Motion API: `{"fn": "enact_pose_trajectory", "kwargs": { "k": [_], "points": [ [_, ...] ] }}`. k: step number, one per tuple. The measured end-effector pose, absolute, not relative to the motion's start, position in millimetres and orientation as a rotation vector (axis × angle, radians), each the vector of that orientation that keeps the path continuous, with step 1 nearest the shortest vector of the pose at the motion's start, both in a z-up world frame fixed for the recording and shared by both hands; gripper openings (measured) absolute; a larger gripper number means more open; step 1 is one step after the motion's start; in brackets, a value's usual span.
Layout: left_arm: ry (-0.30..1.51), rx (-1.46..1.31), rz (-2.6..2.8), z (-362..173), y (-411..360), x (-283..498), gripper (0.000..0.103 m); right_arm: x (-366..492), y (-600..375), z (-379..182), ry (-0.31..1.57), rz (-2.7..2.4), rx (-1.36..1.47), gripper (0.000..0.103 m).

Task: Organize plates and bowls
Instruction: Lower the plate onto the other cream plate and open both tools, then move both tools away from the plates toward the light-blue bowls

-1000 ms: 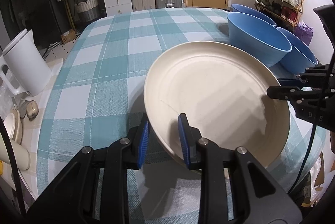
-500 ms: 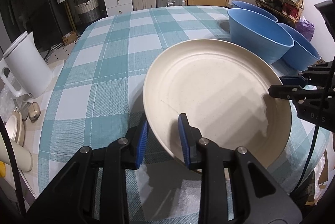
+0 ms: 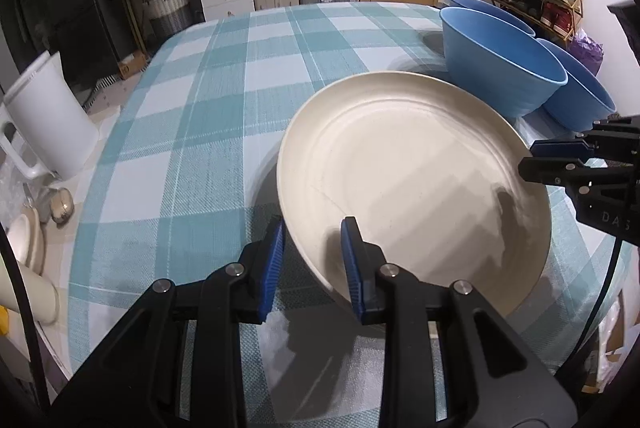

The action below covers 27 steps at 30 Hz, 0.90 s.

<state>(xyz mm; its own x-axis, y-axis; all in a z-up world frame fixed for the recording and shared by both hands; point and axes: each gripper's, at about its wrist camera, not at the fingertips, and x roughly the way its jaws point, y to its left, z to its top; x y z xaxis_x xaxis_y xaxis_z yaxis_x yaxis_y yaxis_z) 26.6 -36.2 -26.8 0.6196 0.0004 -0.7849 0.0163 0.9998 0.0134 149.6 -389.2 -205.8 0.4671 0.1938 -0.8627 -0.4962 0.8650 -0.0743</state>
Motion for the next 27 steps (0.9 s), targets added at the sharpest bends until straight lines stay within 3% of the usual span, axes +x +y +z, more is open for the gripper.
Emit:
{"fn": "enact_pose_trajectory", "kwargs": {
  "k": [5, 8, 10, 12, 14, 15, 19, 21, 22, 27],
  "points": [
    [0.907, 0.005, -0.012, -28, -35, 26, 0.024, 149, -391, -205, 1.005, 0.447, -0.322, 0.021],
    [0.910, -0.008, -0.021, -27, -34, 27, 0.025, 149, -394, -204, 1.005, 0.460, -0.302, 0.028],
    [0.908, -0.025, -0.032, -25, -32, 27, 0.028, 147, -396, -202, 0.999, 0.472, -0.284, 0.040],
    [0.901, -0.049, -0.043, -20, -28, 26, 0.036, 146, -398, -199, 0.991, 0.484, -0.269, 0.050],
    [0.884, -0.069, -0.049, -12, -25, 22, 0.067, 146, -400, -195, 0.983, 0.498, -0.251, 0.055],
    [0.870, -0.083, -0.054, -8, -23, 21, 0.075, 145, -402, -192, 0.975, 0.505, -0.244, 0.058],
    [0.822, -0.109, -0.089, 11, -22, 15, 0.082, 141, -407, -176, 0.928, 0.530, -0.207, 0.081],
    [0.807, -0.103, -0.094, 19, -25, 14, 0.090, 140, -411, -167, 0.904, 0.534, -0.190, 0.088],
    [0.803, -0.101, -0.096, 22, -27, 15, 0.102, 138, -414, -161, 0.885, 0.532, -0.181, 0.090],
    [0.781, -0.101, -0.136, 43, -42, 19, 0.102, 133, -431, -134, 0.809, 0.537, -0.124, 0.098]
  ]
}}
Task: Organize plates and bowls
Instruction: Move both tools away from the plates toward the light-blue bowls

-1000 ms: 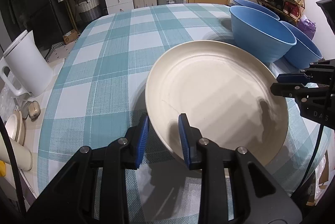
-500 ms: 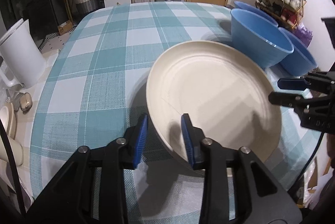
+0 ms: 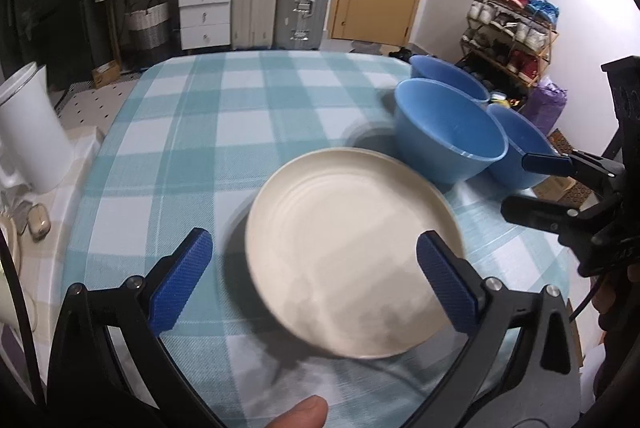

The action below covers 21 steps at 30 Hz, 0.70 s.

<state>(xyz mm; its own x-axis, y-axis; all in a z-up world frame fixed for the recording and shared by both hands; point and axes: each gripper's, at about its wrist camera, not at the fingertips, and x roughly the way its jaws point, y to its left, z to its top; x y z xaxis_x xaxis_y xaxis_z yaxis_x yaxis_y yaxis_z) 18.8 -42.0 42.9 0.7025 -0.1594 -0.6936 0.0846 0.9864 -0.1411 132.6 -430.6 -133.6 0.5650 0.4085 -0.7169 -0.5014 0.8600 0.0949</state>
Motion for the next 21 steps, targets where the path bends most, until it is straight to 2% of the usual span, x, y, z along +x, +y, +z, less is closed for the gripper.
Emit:
{"fn": "enact_pose_trajectory", "kwargs": {
  "k": [21],
  "points": [
    [0.679, -0.114, -0.232, 142, -87, 75, 0.102, 120, -544, -16, 0.599, 0.421, 0.084, 0.101]
  ]
}}
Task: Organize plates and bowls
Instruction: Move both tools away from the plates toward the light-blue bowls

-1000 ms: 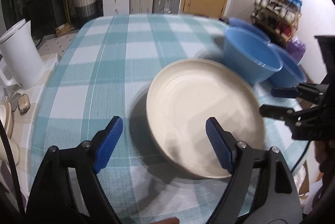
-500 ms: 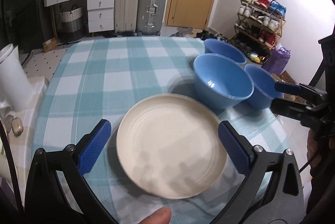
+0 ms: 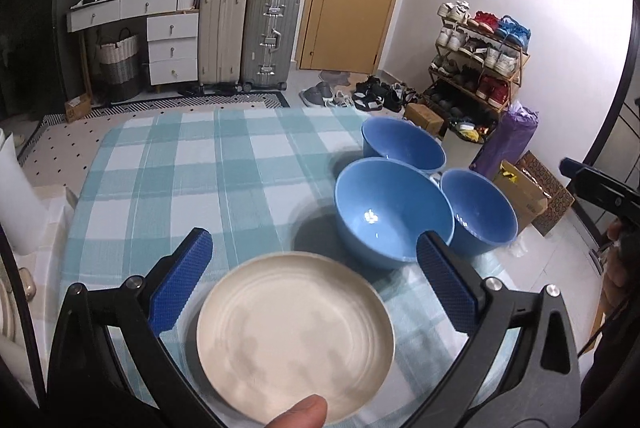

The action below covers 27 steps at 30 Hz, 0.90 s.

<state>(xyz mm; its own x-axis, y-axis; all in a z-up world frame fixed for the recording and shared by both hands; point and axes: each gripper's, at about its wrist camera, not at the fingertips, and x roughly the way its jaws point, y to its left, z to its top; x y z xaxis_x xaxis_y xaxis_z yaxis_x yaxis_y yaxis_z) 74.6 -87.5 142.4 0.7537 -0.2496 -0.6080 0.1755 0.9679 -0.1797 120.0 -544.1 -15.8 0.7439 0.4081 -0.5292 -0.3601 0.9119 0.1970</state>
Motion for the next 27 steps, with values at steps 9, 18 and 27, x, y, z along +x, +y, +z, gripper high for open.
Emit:
{"fn": "enact_pose_trajectory", "kwargs": {
  "k": [9, 18, 27],
  "points": [
    [0.671, -0.091, -0.223, 167, -102, 115, 0.102, 133, -580, 4, 0.584, 0.355, 0.117, 0.102],
    [0.699, -0.058, -0.240, 173, -132, 164, 0.102, 164, -614, 3, 0.617, 0.283, 0.163, 0.102],
    [0.718, -0.021, -0.276, 175, -173, 211, 0.102, 192, -635, 7, 0.638, 0.253, 0.201, 0.102]
  ]
}}
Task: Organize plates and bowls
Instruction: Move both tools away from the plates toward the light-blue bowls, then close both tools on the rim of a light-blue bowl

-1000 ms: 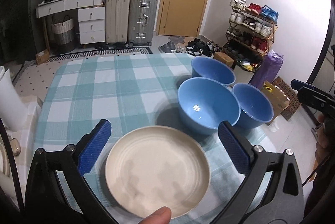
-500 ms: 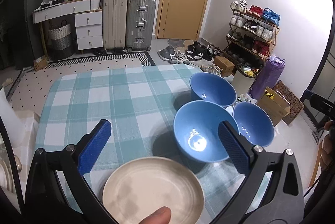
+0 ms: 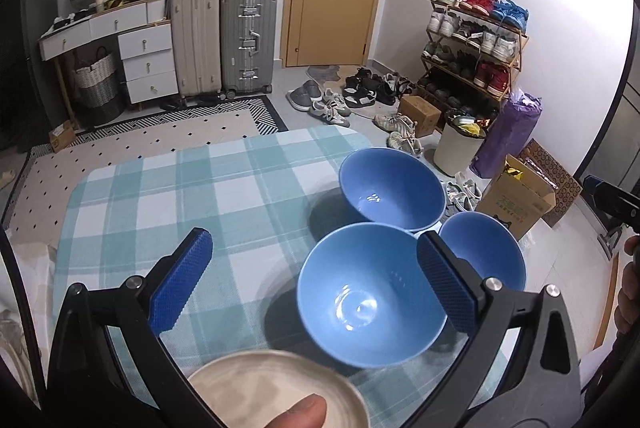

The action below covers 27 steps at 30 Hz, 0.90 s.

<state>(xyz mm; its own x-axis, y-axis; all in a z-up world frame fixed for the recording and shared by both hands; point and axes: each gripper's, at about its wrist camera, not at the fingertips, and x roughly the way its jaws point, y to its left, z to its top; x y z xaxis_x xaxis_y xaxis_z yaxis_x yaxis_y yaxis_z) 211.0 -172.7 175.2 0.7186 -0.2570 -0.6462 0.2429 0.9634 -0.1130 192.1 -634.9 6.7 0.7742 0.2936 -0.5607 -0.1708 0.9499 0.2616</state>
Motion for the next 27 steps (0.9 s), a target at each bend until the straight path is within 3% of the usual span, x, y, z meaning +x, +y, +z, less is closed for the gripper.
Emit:
{"fn": "enact_pose_trajectory", "kwargs": {
  "k": [11, 27],
  "points": [
    [0.757, -0.005, -0.304, 163, -207, 261, 0.102, 233, -642, -2, 0.665, 0.204, 0.205, 0.102],
    [0.851, -0.004, -0.275, 113, -222, 338, 0.102, 306, -649, -58, 0.798, 0.191, 0.233, 0.102]
  ]
}}
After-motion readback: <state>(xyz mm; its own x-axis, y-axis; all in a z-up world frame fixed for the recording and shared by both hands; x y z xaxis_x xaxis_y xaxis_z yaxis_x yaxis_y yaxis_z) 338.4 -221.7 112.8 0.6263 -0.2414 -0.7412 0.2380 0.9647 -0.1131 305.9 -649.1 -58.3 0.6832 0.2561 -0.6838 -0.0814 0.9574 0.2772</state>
